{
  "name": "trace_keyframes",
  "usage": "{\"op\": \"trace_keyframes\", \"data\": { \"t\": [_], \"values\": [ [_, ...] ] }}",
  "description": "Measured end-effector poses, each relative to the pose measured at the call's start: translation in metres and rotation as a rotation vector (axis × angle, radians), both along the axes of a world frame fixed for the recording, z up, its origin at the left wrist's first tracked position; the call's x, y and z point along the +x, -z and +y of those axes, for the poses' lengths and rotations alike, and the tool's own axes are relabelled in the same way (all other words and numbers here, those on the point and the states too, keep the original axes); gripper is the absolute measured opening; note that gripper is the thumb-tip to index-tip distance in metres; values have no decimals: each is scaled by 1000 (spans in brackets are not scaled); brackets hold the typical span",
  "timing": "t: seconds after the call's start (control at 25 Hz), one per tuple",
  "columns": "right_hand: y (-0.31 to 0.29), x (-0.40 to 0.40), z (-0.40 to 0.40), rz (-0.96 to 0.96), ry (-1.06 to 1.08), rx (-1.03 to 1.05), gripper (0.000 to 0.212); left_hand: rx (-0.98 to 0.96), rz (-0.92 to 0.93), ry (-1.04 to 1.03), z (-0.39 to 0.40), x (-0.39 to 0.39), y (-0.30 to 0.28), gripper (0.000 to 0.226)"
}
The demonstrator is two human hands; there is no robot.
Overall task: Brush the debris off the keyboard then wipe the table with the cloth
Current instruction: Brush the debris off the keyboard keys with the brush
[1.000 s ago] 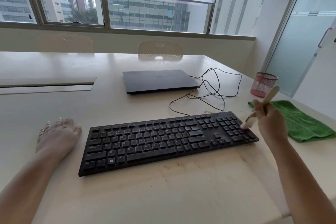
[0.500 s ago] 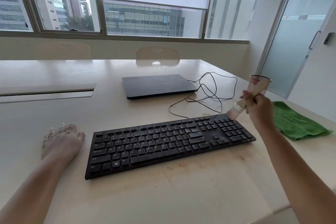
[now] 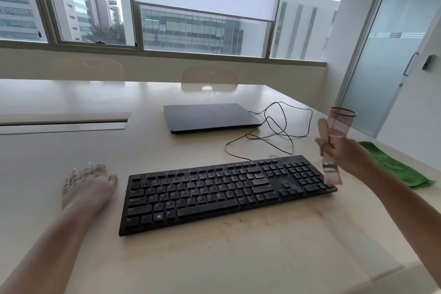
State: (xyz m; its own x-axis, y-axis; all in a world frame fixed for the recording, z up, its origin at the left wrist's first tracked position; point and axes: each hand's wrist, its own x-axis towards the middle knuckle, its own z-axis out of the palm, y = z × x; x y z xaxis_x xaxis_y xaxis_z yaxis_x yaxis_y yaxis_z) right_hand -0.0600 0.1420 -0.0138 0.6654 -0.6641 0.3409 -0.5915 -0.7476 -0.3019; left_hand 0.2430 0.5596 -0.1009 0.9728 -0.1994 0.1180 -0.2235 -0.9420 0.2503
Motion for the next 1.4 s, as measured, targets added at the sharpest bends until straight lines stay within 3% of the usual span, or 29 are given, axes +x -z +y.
{"op": "trace_keyframes", "data": {
  "t": [0.12, 0.4, 0.56, 0.64, 0.8, 0.96, 1.08, 1.16, 1.24, 1.32, 1.4],
  "values": [
    [-3, 20, -5, -154, -101, 127, 22, 17, 10, 3, 2, 0, 1, 53],
    [-28, -17, -1, 352, -137, 257, 26, 5, -20, -10, 1, 3, 5, 53],
    [-19, -3, -11, -18, -104, 295, 27, -7, 1, -8, 0, 4, 5, 53],
    [-9, 0, -13, -16, -123, 346, 26, -4, -5, -2, 0, 4, 5, 53],
    [-24, -18, -16, 233, -61, 407, 33, 9, -22, -11, -2, 1, 6, 51],
    [-30, -11, -14, 21, -52, 316, 21, 7, -22, -1, 1, 5, 5, 52],
    [-15, -20, -4, 180, -53, 289, 23, 5, -23, -17, 0, 8, 8, 52],
    [-11, -39, 7, 221, -5, 165, 24, 22, -25, -17, -1, 12, 10, 51],
    [-7, -51, 23, 36, -26, 79, 21, 24, -20, -15, -1, 13, 12, 51],
    [2, -53, 53, -163, -206, 201, 16, 29, -14, -25, 0, 15, 14, 51],
    [19, -55, 68, -157, -301, 203, 27, 39, -22, -16, 1, 19, 17, 50]
  ]
}}
